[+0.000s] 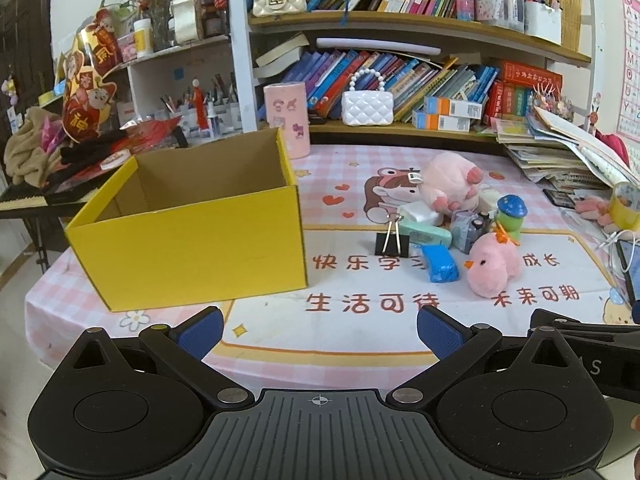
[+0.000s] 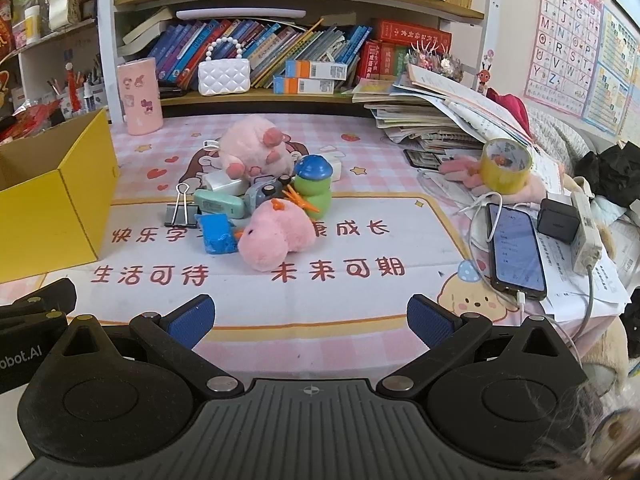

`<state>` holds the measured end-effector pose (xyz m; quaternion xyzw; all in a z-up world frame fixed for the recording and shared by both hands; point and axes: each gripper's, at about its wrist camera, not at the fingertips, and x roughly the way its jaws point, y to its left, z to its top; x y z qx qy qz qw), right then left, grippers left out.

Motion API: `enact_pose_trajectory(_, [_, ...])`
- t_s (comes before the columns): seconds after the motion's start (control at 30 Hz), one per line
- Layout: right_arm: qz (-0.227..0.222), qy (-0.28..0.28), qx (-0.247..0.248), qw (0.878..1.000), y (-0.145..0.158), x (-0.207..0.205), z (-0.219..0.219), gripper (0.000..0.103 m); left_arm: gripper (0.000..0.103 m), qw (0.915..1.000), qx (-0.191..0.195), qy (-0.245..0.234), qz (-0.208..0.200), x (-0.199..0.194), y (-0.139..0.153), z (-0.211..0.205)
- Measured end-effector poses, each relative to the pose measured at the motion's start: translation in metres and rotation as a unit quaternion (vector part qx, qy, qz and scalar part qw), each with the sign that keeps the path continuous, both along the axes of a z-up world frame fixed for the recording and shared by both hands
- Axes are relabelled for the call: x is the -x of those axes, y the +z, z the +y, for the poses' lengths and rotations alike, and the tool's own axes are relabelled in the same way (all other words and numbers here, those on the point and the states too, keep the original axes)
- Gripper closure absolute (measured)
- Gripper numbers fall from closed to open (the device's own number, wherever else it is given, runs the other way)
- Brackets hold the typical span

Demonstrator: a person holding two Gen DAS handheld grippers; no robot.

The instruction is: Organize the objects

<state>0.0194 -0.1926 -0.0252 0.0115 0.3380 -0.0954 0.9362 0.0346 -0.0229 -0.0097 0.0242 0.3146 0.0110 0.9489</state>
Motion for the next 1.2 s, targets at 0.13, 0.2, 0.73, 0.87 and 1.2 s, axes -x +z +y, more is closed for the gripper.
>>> enact_pose_trajectory(0.13, [0.005,0.009,-0.003,1.0,-0.001,-0.012,-0.008,0.0,0.0,0.9999,0.011,0.006,0.005,-0.009,-0.002,-0.004])
enact_pose_trajectory(0.2, [0.008,0.017,-0.004,1.0,-0.001,-0.02,-0.012,0.0,0.0,0.9997,0.019,0.011,0.01,-0.014,-0.003,-0.005])
enact_pose_trajectory(0.73, [0.008,0.086,-0.073,0.994,-0.012,-0.101,-0.044,0.002,0.0,0.9956,0.039,0.082,0.023,-0.05,-0.009,-0.019])
enact_pose_trajectory(0.87, [0.025,0.085,-0.096,0.991,-0.021,-0.129,-0.054,0.003,0.0,0.9935,0.036,0.105,0.026,-0.052,-0.01,-0.02])
enact_pose_trajectory(1.2, [0.082,0.113,-0.141,0.98,-0.052,-0.166,-0.061,0.031,0.0,0.9912,0.018,0.125,0.04,-0.06,-0.011,-0.035])
